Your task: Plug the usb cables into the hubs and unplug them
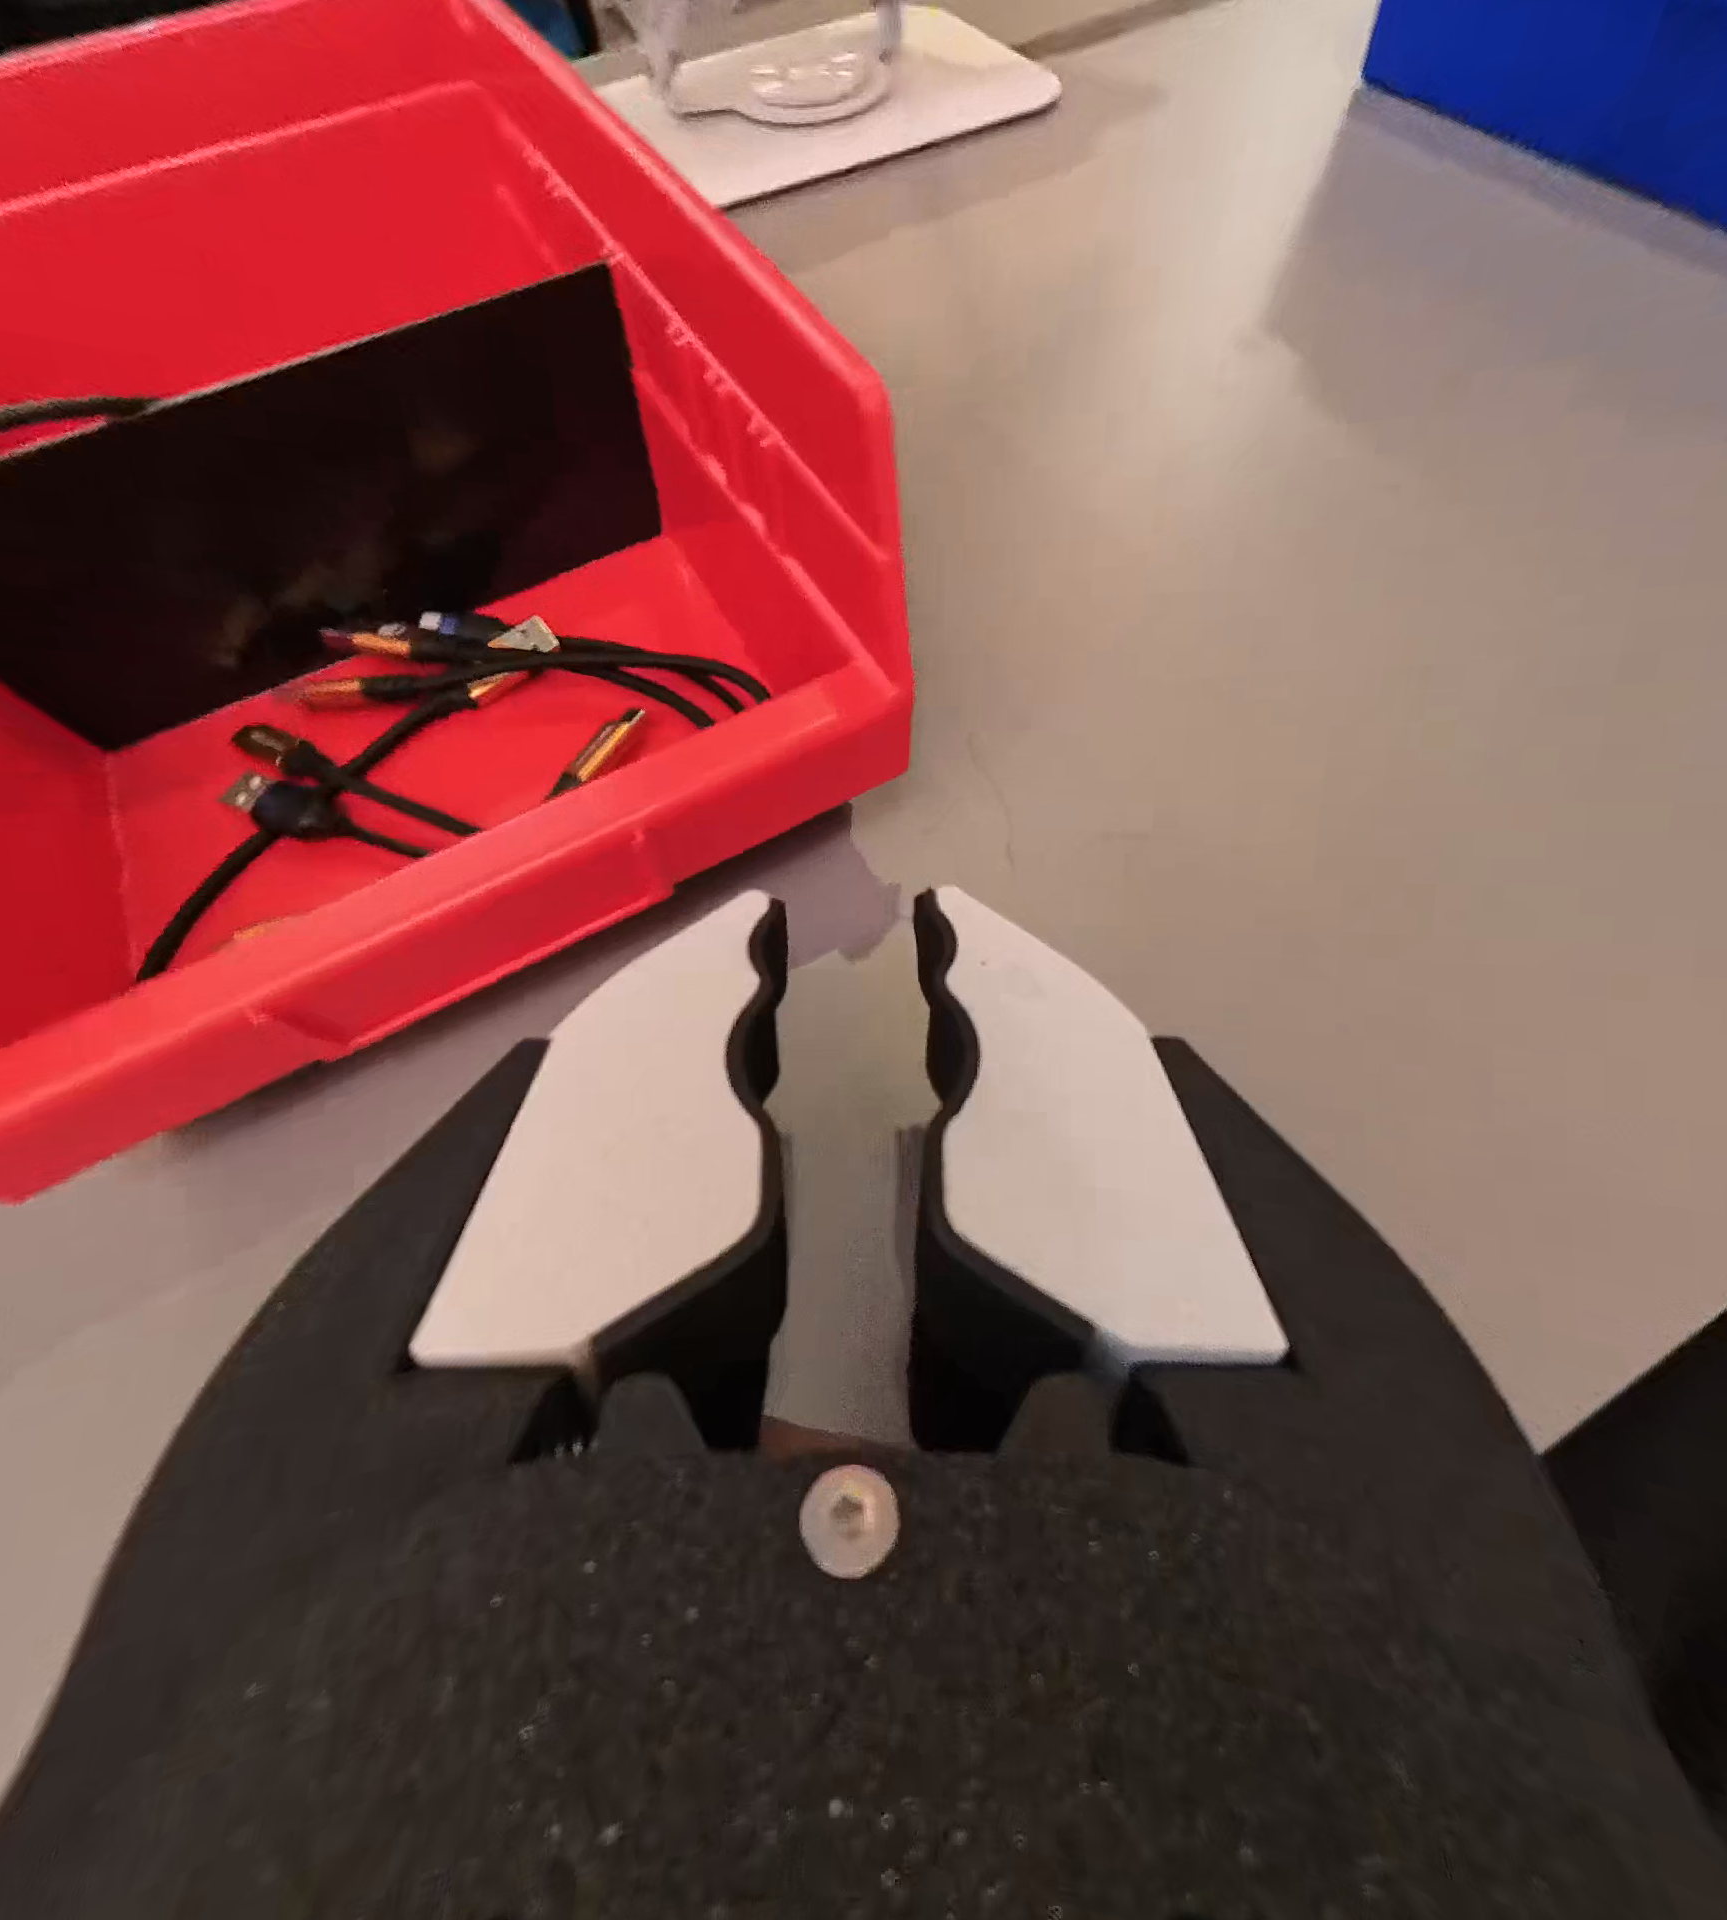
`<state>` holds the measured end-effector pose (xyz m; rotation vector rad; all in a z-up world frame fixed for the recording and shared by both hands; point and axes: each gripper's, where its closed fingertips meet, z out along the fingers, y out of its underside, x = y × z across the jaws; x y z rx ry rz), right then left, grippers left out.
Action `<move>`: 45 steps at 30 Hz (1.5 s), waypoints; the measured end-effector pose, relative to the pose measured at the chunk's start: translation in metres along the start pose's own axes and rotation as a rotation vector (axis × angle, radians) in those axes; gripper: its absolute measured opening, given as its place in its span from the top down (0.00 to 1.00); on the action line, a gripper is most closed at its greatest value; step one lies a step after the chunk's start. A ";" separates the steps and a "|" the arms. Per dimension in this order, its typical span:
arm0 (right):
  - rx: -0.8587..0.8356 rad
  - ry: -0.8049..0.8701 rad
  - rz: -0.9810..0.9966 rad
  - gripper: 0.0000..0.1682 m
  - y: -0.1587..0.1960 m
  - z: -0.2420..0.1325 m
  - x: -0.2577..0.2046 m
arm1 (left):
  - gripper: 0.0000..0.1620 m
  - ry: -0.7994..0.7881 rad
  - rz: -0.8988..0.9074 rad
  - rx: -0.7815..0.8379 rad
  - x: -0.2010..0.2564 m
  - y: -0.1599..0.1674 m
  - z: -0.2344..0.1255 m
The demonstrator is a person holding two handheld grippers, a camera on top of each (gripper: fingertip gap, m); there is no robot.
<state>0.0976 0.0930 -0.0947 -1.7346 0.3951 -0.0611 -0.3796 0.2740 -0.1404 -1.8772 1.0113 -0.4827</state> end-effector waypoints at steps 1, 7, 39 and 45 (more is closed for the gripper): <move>-0.001 -0.073 -0.017 0.80 0.002 0.000 -0.020 | 0.86 0.012 0.031 0.009 0.002 -0.005 0.001; -0.033 -0.540 0.009 0.81 0.021 -0.013 -0.134 | 0.89 0.178 0.218 -0.036 -0.014 -0.055 0.003; -0.090 -0.872 0.139 0.80 0.023 -0.014 -0.181 | 0.98 0.007 0.814 -0.192 -0.120 -0.123 0.044; -0.052 -0.843 0.167 0.80 0.013 -0.012 -0.172 | 0.98 0.162 0.969 0.089 -0.022 -0.222 0.000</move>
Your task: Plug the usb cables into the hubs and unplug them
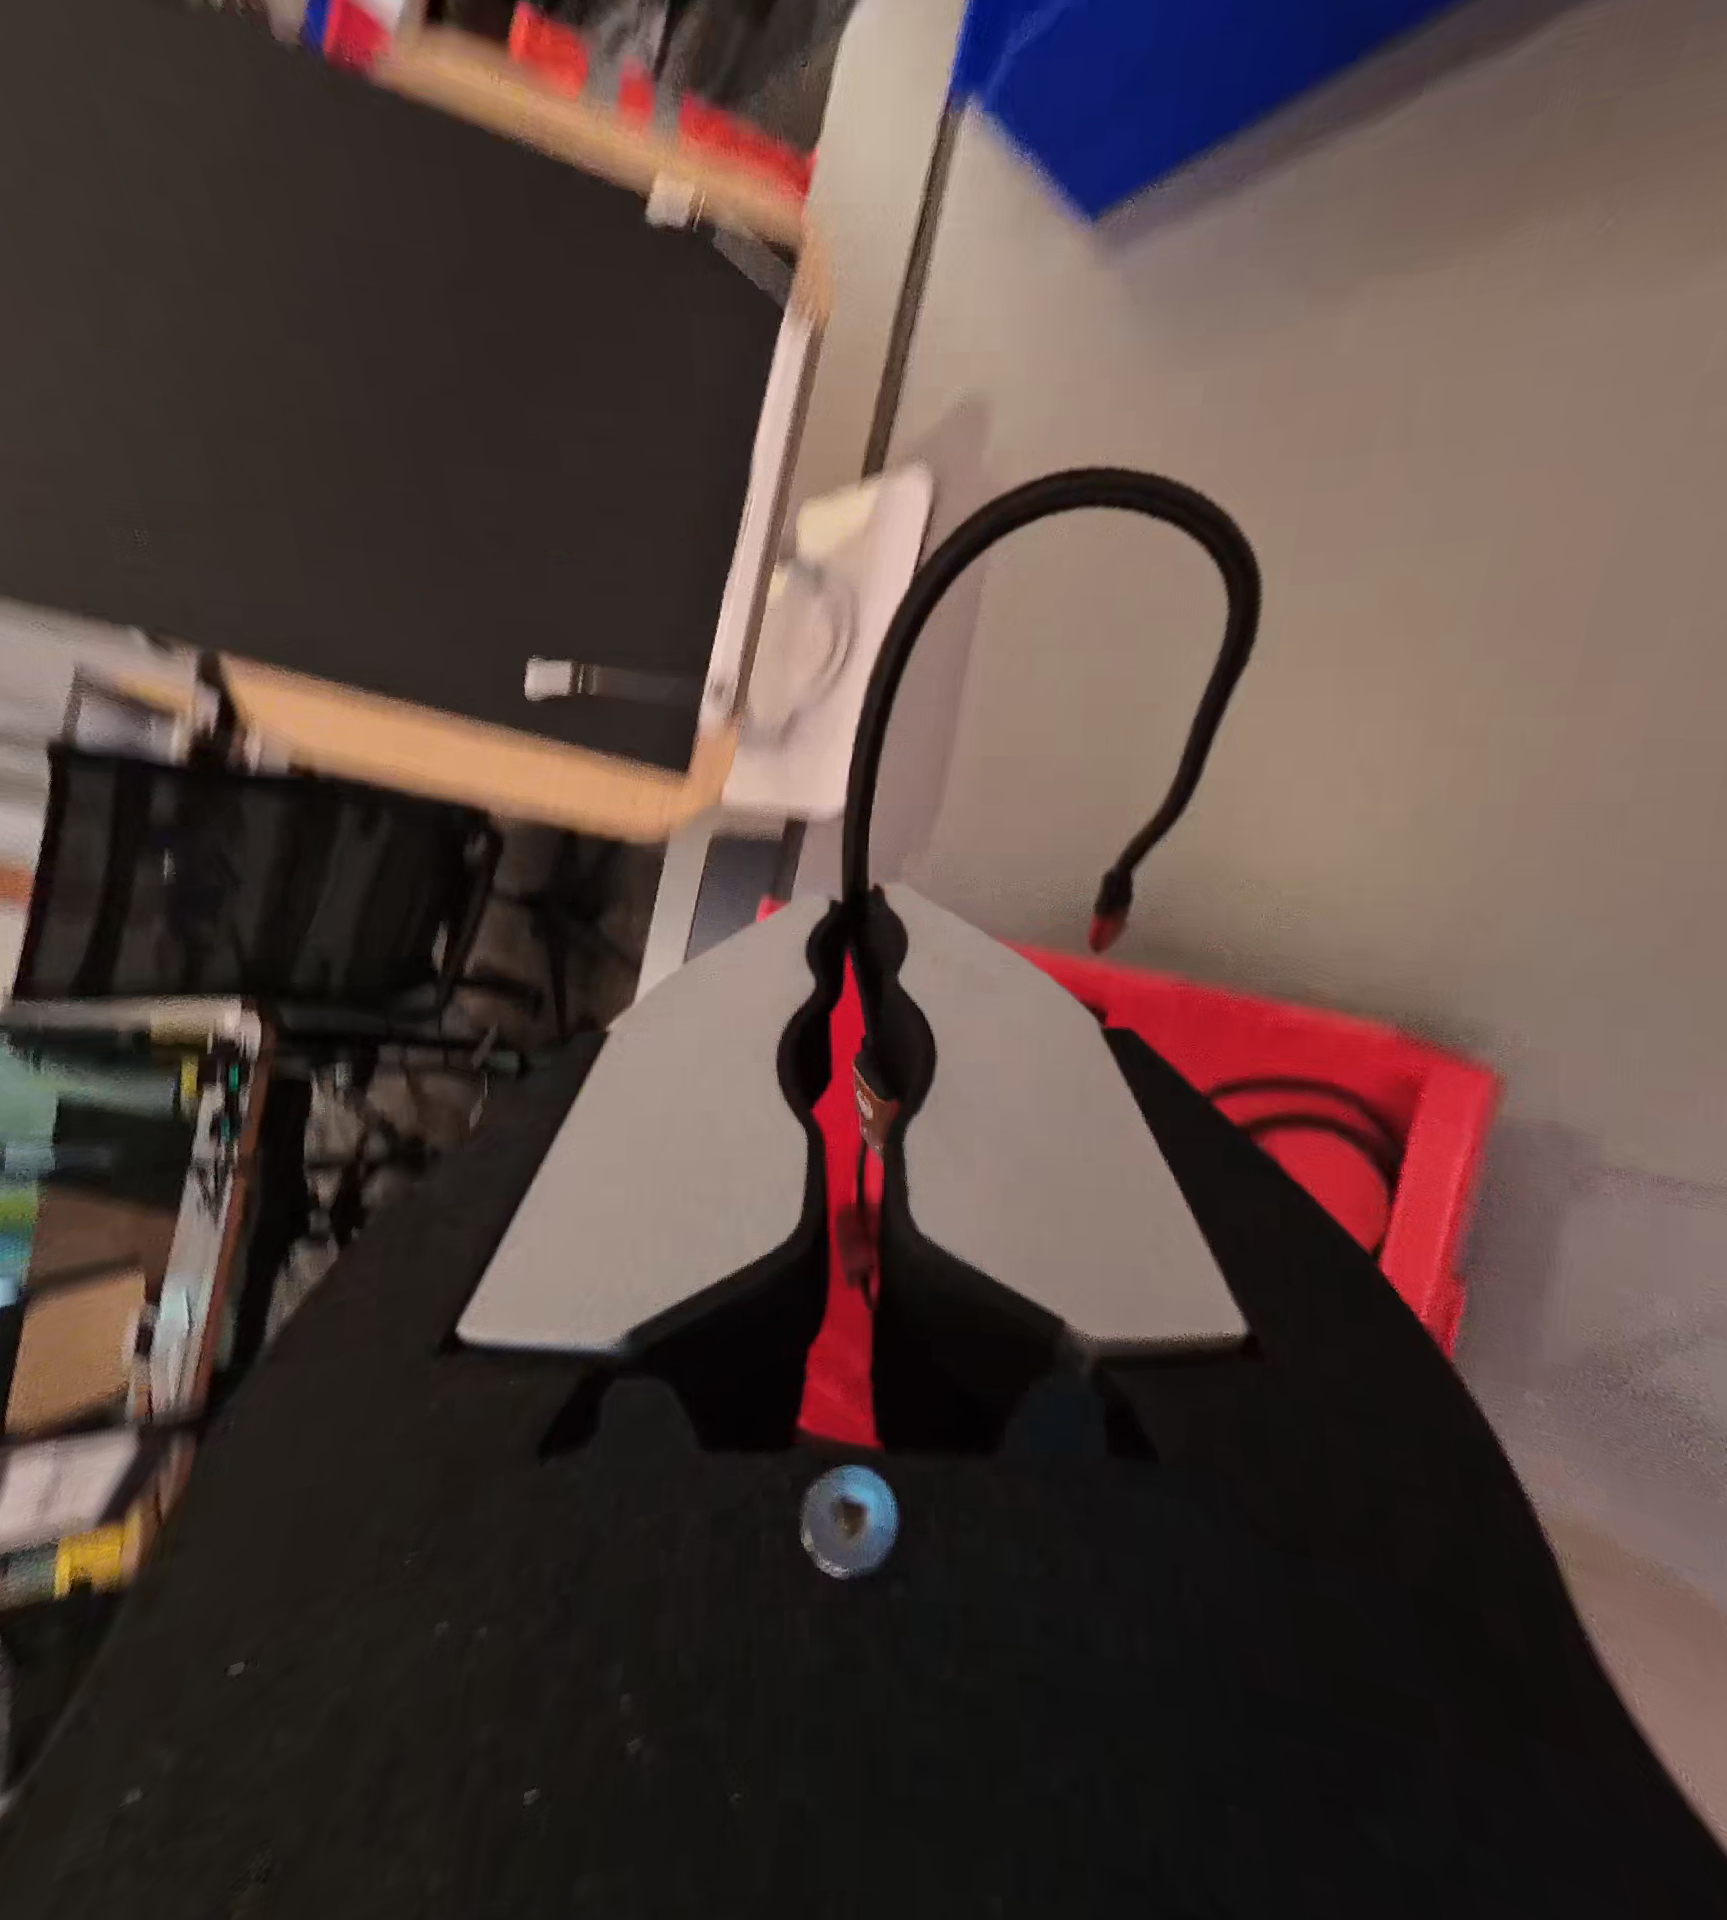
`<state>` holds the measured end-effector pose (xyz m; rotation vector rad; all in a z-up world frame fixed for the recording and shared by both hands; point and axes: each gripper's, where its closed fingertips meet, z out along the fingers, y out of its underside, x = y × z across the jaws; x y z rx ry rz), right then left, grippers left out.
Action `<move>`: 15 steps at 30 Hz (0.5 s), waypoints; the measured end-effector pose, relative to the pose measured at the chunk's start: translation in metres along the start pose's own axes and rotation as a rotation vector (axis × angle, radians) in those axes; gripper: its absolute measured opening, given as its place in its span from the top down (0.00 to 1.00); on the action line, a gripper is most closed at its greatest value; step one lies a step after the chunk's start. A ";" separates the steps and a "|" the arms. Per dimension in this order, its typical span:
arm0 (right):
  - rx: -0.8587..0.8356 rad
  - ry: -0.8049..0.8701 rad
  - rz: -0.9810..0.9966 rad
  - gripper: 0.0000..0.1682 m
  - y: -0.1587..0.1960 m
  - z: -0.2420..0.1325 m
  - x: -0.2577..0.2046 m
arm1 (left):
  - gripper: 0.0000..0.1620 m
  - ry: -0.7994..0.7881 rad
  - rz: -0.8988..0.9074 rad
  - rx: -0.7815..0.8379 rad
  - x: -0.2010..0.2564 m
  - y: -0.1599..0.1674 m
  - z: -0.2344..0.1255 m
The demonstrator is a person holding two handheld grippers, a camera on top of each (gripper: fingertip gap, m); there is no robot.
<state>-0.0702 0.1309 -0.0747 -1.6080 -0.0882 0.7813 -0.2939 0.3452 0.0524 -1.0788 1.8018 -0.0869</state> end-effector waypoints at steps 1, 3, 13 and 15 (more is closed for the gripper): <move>0.003 0.003 -0.001 0.80 -0.001 -0.001 0.001 | 0.98 0.046 0.038 0.041 0.013 -0.024 0.007; 0.005 0.005 -0.005 0.80 -0.002 -0.001 0.001 | 0.98 0.157 0.111 0.092 0.050 -0.059 0.032; 0.028 0.063 -0.035 0.81 -0.006 -0.018 0.007 | 0.98 0.543 0.271 -0.047 0.226 -0.069 0.187; 0.039 0.080 -0.034 0.81 -0.009 -0.024 0.011 | 0.96 0.545 0.154 -0.070 0.227 -0.070 0.190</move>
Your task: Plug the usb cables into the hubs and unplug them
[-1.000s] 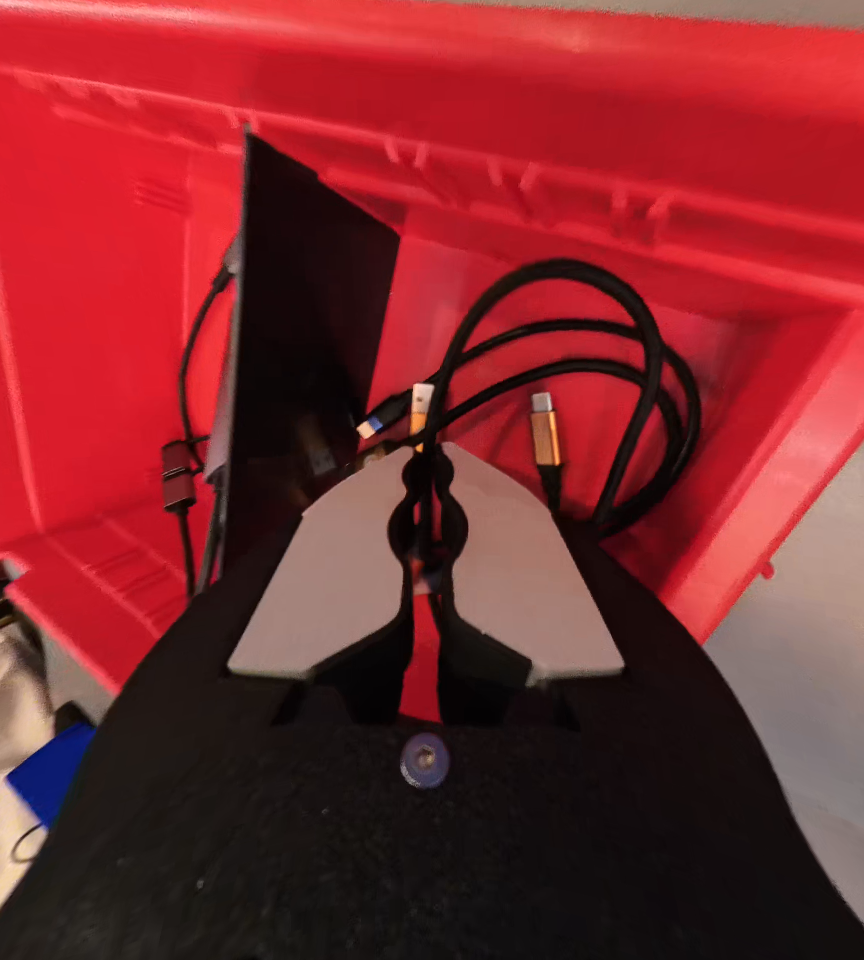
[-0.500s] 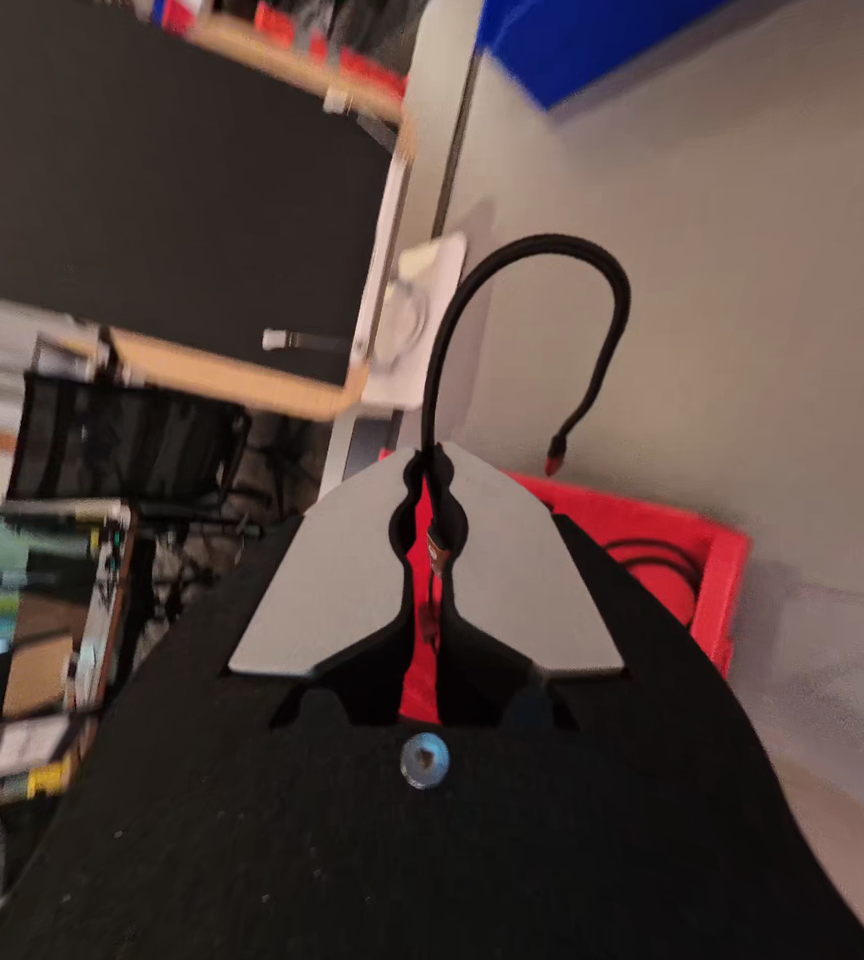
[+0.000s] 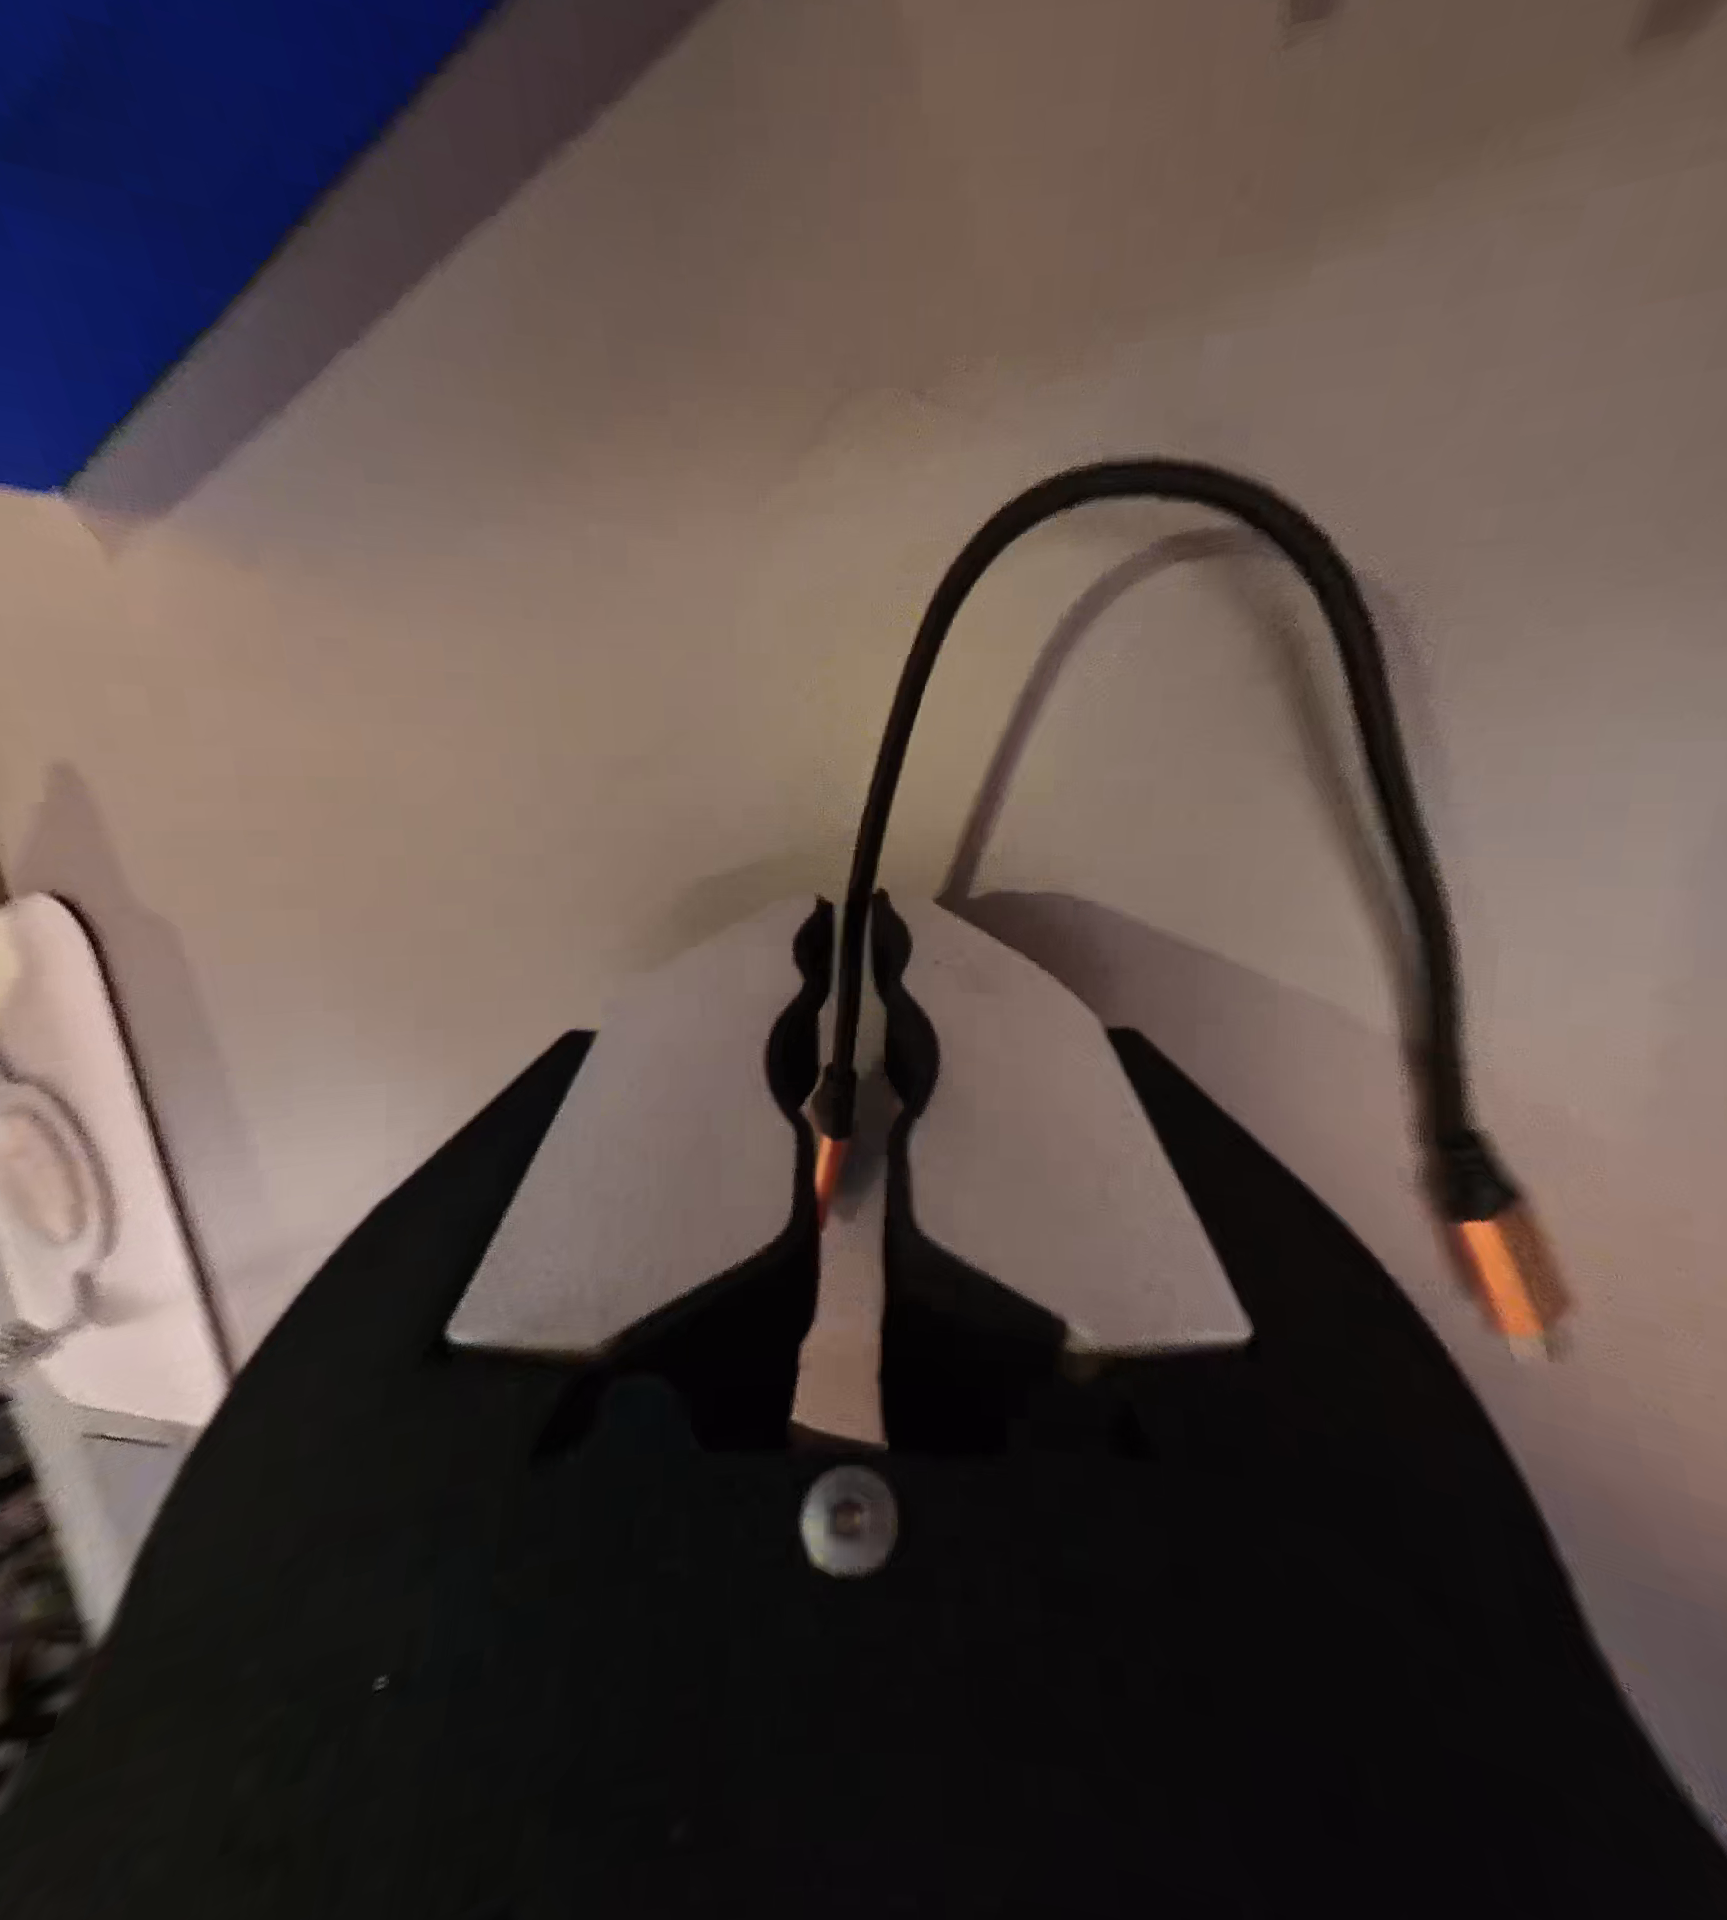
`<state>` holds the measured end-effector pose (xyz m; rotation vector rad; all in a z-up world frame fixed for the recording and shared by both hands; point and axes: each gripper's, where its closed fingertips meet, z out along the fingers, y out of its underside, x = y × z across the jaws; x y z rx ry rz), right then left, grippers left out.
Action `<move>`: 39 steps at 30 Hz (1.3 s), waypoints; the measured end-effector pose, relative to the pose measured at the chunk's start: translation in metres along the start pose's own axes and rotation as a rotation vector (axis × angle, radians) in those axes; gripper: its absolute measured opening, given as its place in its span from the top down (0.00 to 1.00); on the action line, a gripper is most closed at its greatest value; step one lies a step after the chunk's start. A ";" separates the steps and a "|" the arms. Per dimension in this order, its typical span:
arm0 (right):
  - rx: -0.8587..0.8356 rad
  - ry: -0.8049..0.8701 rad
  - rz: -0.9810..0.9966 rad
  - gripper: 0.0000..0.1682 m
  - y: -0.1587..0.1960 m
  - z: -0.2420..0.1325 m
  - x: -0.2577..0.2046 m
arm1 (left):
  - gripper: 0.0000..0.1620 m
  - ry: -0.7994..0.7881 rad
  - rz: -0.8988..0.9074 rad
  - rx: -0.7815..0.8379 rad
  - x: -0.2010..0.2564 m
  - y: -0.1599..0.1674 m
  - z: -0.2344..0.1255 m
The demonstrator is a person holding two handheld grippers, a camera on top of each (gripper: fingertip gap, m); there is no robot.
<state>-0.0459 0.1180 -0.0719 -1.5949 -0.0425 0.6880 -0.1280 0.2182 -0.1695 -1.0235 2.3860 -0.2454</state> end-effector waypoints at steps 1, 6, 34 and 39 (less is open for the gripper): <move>0.006 0.008 0.003 0.81 -0.001 -0.003 0.002 | 0.89 0.006 -0.074 0.033 -0.002 -0.001 -0.006; 0.028 0.024 0.025 0.81 -0.006 -0.013 0.008 | 0.84 -0.037 -0.427 0.313 -0.025 0.018 -0.106; -0.050 -0.046 0.057 0.81 0.011 0.025 0.000 | 0.92 -0.115 -0.402 -0.273 -0.013 0.274 -0.132; -0.035 -0.045 0.061 0.81 0.008 0.022 0.000 | 0.93 -0.253 -0.399 -0.202 -0.043 0.252 -0.179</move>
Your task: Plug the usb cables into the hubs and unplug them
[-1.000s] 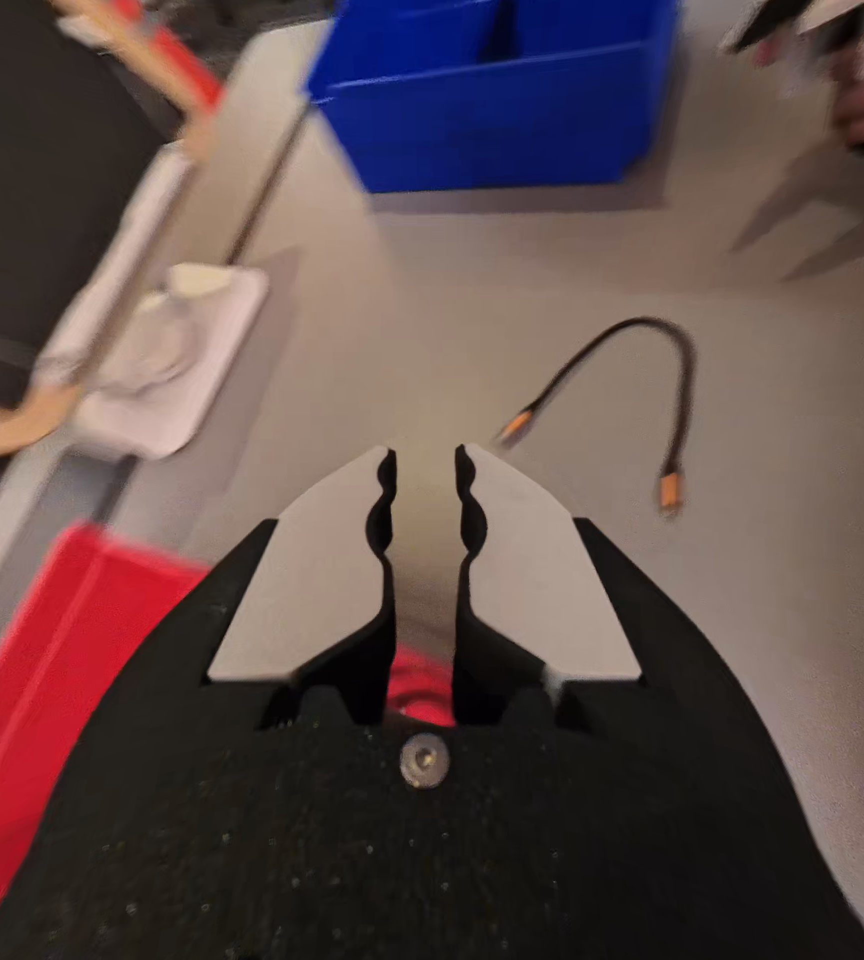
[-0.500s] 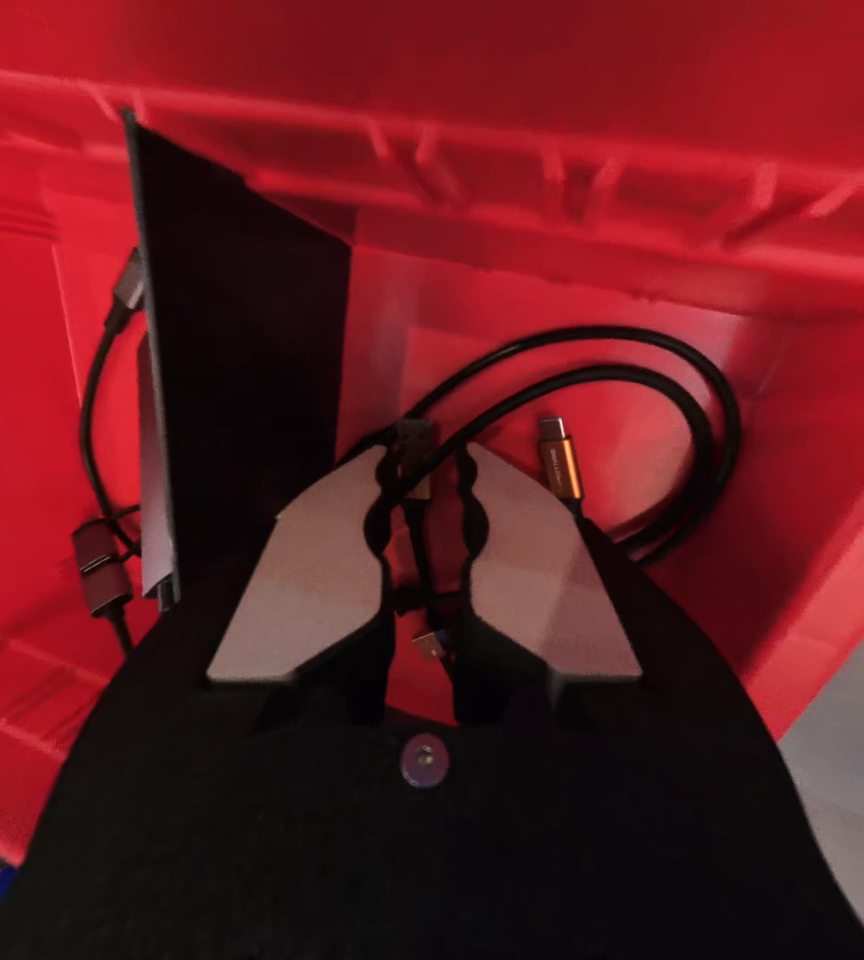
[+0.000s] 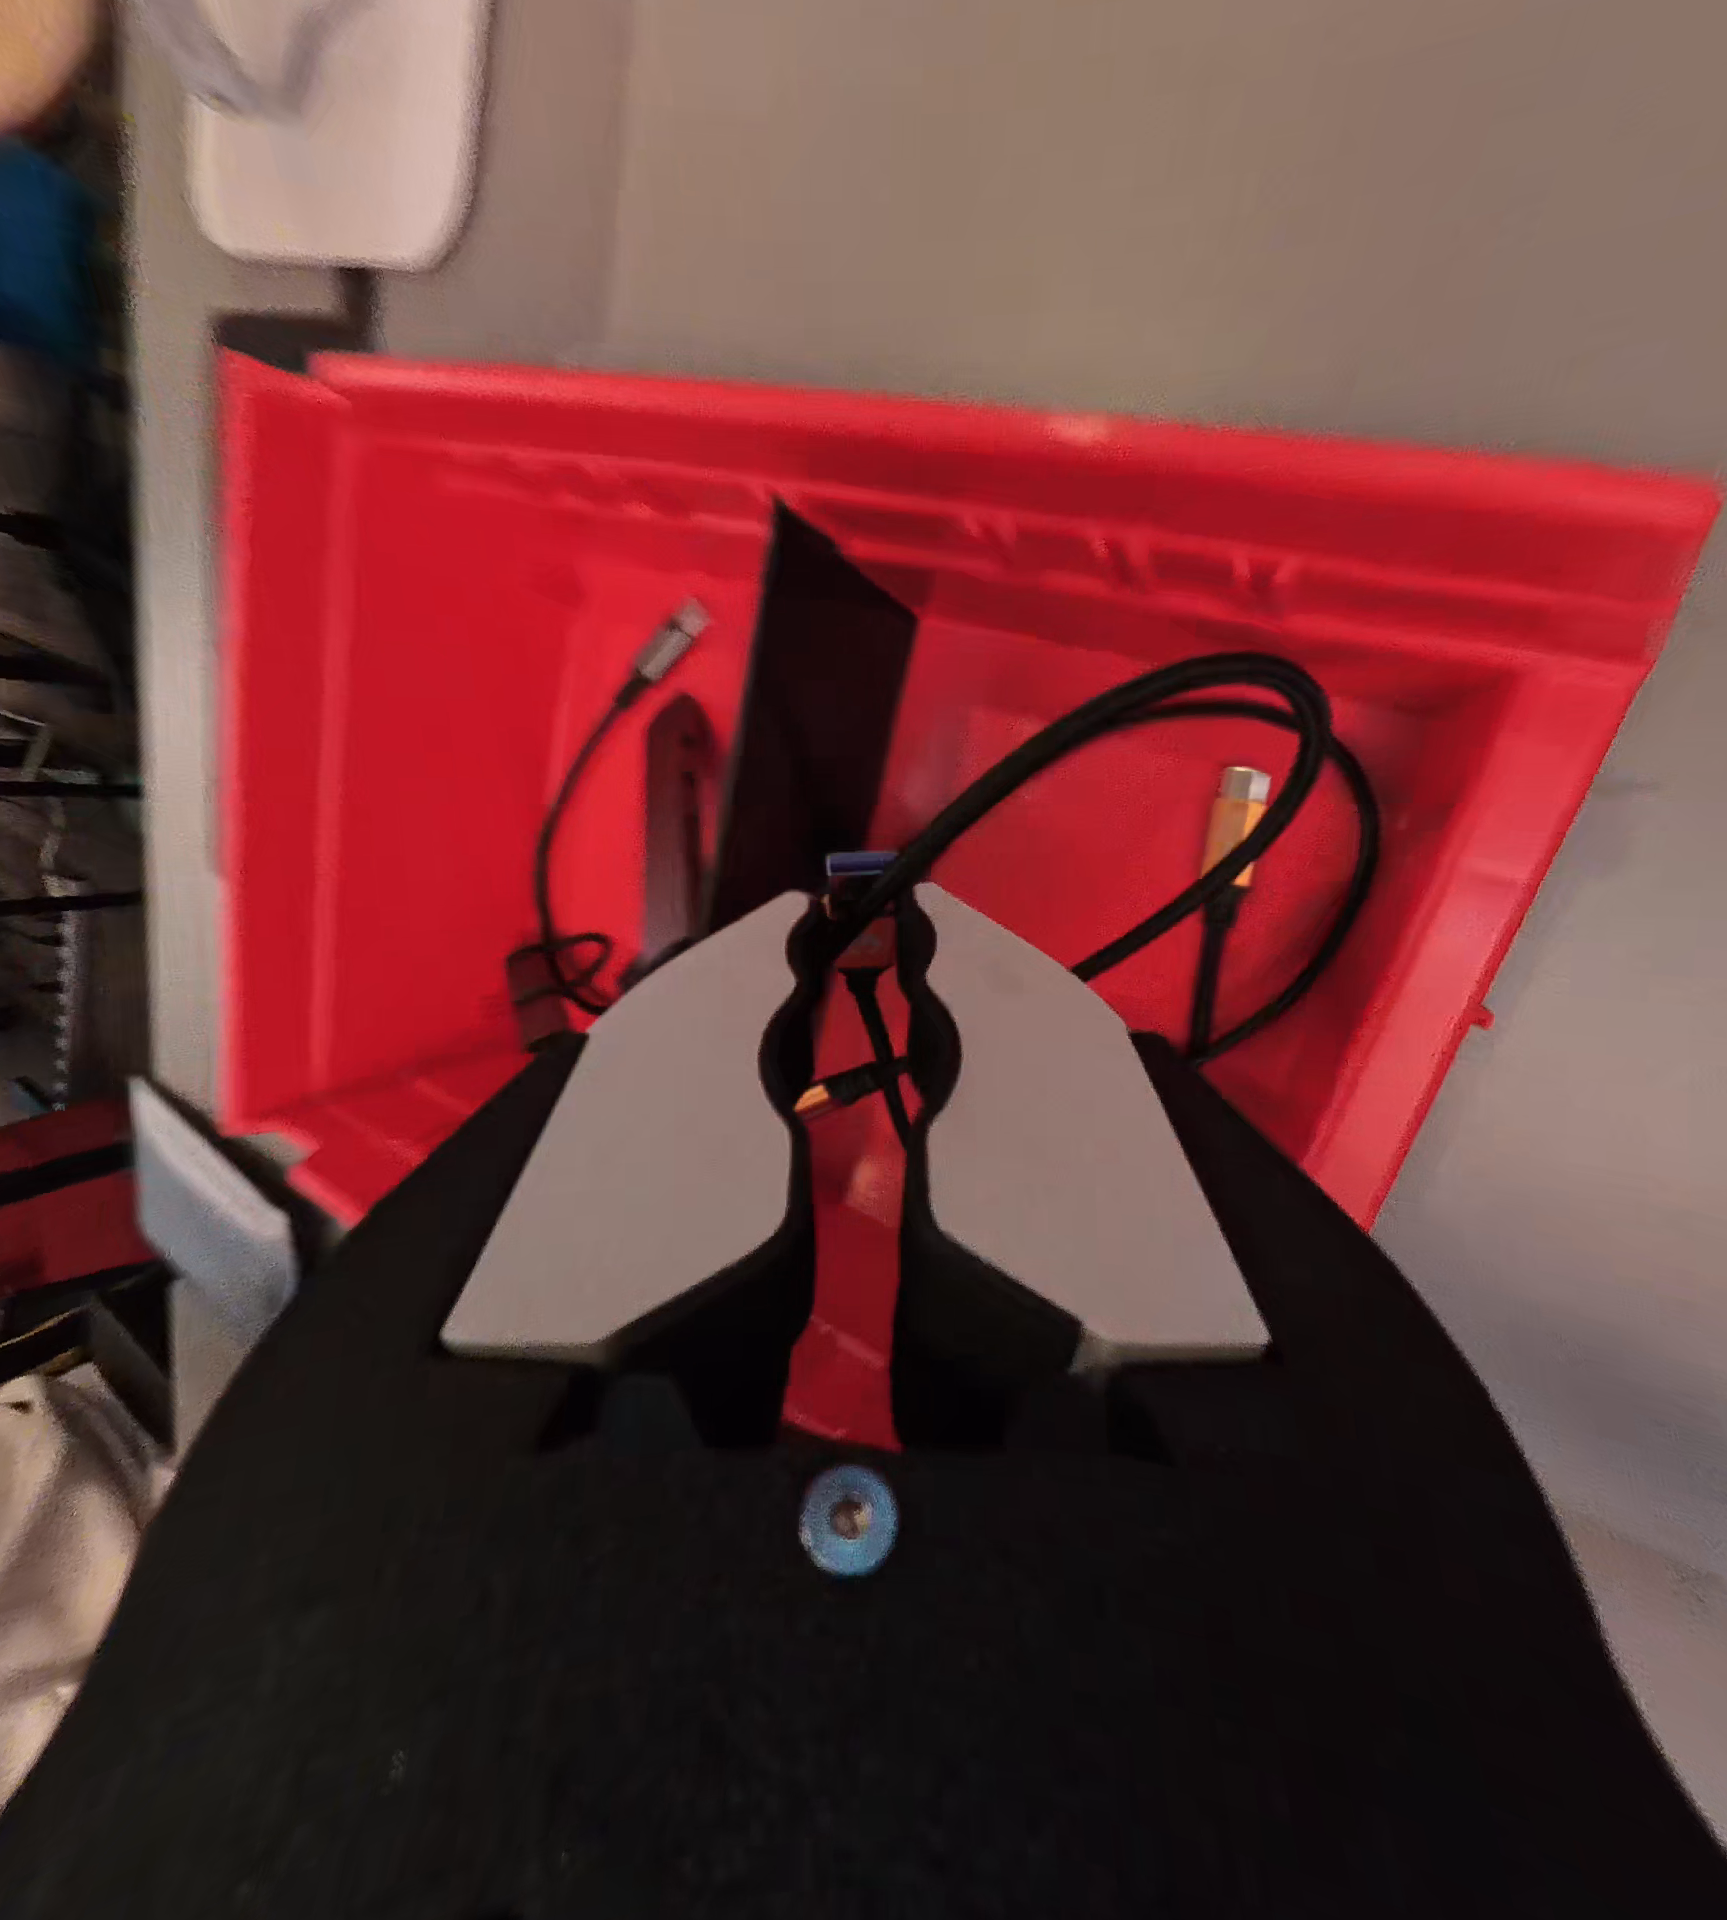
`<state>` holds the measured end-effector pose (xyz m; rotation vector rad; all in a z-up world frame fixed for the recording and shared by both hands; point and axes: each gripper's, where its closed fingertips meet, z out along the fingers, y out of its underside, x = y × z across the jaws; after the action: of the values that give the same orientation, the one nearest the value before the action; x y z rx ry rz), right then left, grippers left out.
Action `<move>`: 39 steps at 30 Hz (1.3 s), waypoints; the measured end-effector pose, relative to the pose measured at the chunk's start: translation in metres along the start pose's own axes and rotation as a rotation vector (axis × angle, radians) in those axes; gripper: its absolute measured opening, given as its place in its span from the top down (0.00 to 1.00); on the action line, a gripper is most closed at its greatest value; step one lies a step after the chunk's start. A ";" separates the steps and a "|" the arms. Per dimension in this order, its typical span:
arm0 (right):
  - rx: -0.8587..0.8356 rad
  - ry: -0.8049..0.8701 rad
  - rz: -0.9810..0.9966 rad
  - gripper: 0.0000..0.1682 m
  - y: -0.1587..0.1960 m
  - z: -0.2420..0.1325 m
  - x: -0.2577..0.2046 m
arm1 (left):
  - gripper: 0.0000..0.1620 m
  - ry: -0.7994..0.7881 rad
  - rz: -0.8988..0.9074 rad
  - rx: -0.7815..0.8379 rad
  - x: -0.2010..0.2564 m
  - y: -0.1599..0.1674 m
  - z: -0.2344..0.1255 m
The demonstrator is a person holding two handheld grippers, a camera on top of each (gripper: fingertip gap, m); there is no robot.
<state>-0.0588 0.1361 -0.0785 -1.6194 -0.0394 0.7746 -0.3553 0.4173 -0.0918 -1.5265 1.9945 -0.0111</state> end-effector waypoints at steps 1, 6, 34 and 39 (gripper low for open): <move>0.001 0.001 -0.002 0.81 0.000 -0.001 0.000 | 0.92 -0.028 -0.002 0.029 -0.007 -0.009 -0.013; 0.011 0.004 -0.004 0.81 -0.003 -0.005 -0.001 | 0.93 -0.169 0.028 0.156 -0.035 -0.057 -0.080; 0.016 0.018 -0.024 0.81 -0.005 -0.016 -0.004 | 0.98 0.382 0.376 0.213 0.162 -0.218 0.063; 0.036 0.033 -0.009 0.81 -0.008 -0.023 0.001 | 0.85 0.399 0.195 0.244 0.180 -0.235 0.084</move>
<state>-0.0431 0.1188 -0.0719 -1.5965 -0.0093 0.7372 -0.1368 0.2113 -0.1575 -1.2392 2.3428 -0.4955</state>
